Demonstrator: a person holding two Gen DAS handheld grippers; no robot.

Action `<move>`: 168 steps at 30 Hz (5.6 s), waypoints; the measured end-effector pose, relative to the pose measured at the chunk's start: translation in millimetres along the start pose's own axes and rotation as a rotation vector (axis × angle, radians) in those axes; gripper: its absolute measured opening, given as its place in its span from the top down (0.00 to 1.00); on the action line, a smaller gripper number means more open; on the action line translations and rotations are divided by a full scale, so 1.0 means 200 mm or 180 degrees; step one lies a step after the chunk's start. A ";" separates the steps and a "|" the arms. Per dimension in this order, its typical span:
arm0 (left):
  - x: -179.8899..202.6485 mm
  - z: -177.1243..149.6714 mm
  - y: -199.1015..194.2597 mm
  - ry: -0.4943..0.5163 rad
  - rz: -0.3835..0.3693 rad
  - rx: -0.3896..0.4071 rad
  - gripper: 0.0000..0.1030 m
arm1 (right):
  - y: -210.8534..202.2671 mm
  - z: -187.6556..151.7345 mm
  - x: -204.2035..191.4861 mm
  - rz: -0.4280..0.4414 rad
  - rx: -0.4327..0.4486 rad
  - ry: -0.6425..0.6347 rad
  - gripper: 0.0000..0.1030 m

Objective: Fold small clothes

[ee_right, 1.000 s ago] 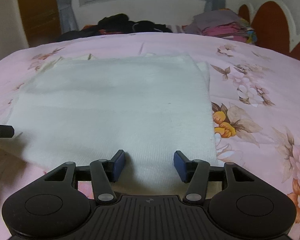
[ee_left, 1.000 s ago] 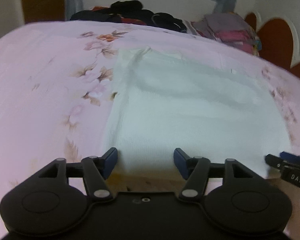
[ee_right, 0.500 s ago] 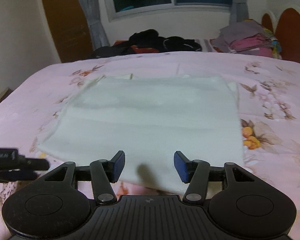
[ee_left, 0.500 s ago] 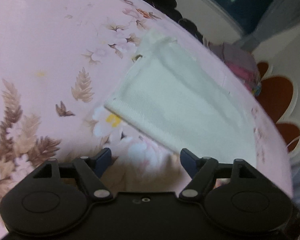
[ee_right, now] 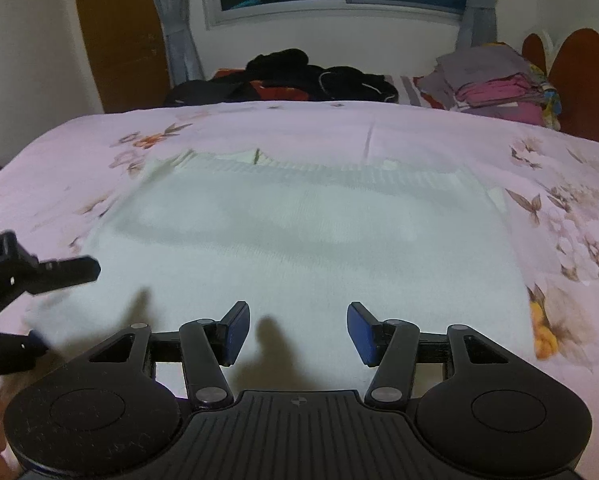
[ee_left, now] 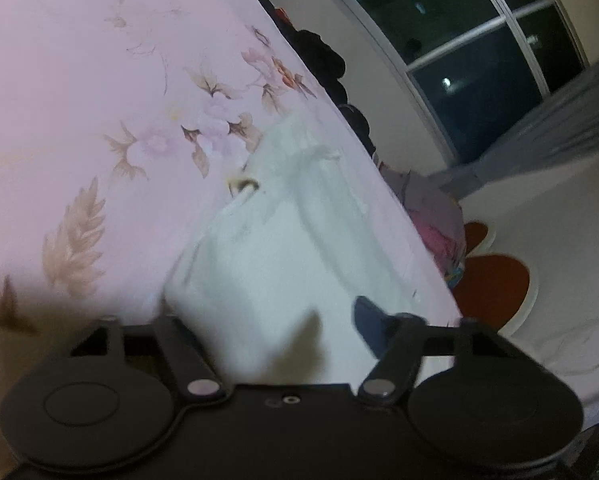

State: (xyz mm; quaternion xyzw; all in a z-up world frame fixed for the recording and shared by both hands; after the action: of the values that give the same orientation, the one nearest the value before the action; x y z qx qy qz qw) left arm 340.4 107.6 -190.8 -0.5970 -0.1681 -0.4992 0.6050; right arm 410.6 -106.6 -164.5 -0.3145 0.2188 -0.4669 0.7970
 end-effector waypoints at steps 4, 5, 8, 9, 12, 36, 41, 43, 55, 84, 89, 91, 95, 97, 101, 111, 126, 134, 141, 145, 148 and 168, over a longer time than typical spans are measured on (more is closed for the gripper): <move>-0.04 0.04 0.06 -0.0103 -0.0030 -0.0012 0.82 | 0.10 0.06 -0.02 -0.0089 -0.0005 -0.0014 0.48; -0.06 0.04 0.06 -0.0122 -0.0031 -0.0014 0.87 | 0.14 0.06 -0.02 -0.0125 -0.0063 -0.0047 0.48; -0.08 0.04 0.06 -0.0100 -0.0027 0.0009 0.92 | 0.21 0.01 -0.05 -0.0222 -0.0125 -0.0201 0.48; -0.07 0.04 0.05 -0.0058 -0.0025 0.0026 0.93 | 0.21 0.01 -0.05 -0.0243 -0.0117 -0.0216 0.48; 0.00 0.03 0.01 0.0155 -0.0013 0.0124 0.93 | 0.21 0.00 -0.04 -0.0234 -0.0095 -0.0201 0.48; 0.80 -1.08 0.38 0.3187 0.0113 -0.0624 0.91 | -0.50 -0.32 0.78 -0.0399 0.0283 0.0930 0.48; 0.79 -1.26 0.30 0.3540 0.0023 -0.0754 0.73 | -0.57 -0.35 0.84 -0.0294 0.0349 0.1074 0.48; 0.77 -1.28 0.26 0.3627 -0.0026 -0.0817 0.66 | -0.58 -0.33 0.83 -0.0148 0.0389 0.1119 0.48; 0.67 -0.75 0.03 0.2928 0.0162 -0.0657 0.58 | -0.35 -0.17 0.65 0.0324 0.0275 0.0927 0.48; 0.88 -0.37 0.64 0.2667 0.0391 -0.0343 0.58 | 0.03 0.01 0.75 0.0691 0.0183 0.1236 0.49; 0.83 -0.33 0.63 0.2593 0.0441 -0.0314 0.53 | 0.08 0.02 0.80 0.0832 0.0116 0.1440 0.73; 0.84 -0.34 0.63 0.2590 0.0434 -0.0307 0.53 | 0.07 0.03 0.80 0.0836 0.0120 0.1458 0.83; 0.86 -0.36 0.61 0.2615 0.0351 -0.0335 0.53 | -0.04 0.03 0.78 0.0698 0.0276 0.1302 0.84; 0.87 -0.38 0.60 0.2635 0.0305 -0.0371 0.51 | -0.10 0.01 0.79 0.0674 0.0327 0.1282 0.85; 0.85 -0.45 0.61 0.2687 0.0291 -0.0468 0.45 | -0.14 -0.06 0.83 0.0561 0.0315 0.1313 0.85; 0.80 -0.45 0.67 0.2517 0.0424 -0.0595 0.33 | -0.08 -0.12 0.91 0.0562 0.0219 0.1678 0.84; 0.61 -0.57 0.43 0.2492 0.0466 -0.0808 0.37 | -0.39 -0.39 0.76 0.0613 -0.0114 0.1465 0.84; 0.62 -0.65 0.40 0.2578 0.0589 -0.0710 0.39 | -0.43 -0.42 0.71 0.0541 -0.0196 0.1393 0.84; 0.62 -0.68 0.39 0.2611 0.0672 -0.0673 0.39 | -0.44 -0.41 0.66 0.0404 -0.0253 0.1204 0.84; 0.63 -0.69 0.38 0.2630 0.0692 -0.0676 0.39 | -0.47 -0.38 0.64 0.0357 -0.0245 0.0971 0.94; 0.64 -0.70 0.36 0.2635 0.0670 -0.0708 0.40 | -0.51 -0.37 0.65 0.0298 -0.0187 0.0870 0.94; 0.81 -0.63 0.27 0.2678 0.0405 -0.0687 0.44 | -0.55 -0.22 0.69 0.0026 -0.0029 0.0659 0.98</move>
State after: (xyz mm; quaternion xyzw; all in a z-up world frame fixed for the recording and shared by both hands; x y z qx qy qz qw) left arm 406.5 -81.2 -120.5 -0.4107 0.1832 -0.6754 0.5845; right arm 379.5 -281.8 -126.1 -0.2674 0.3034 -0.4927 0.7706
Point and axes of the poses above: each gripper's, at about its wrist camera, not at the fingertips, and y roughly the way its jaws point, x to its right, z to its top, the point moved 4 cm from there along y, roughly the way its jaws point, and after that the axes turned 10 degrees about -y, right-handed, at the moved point
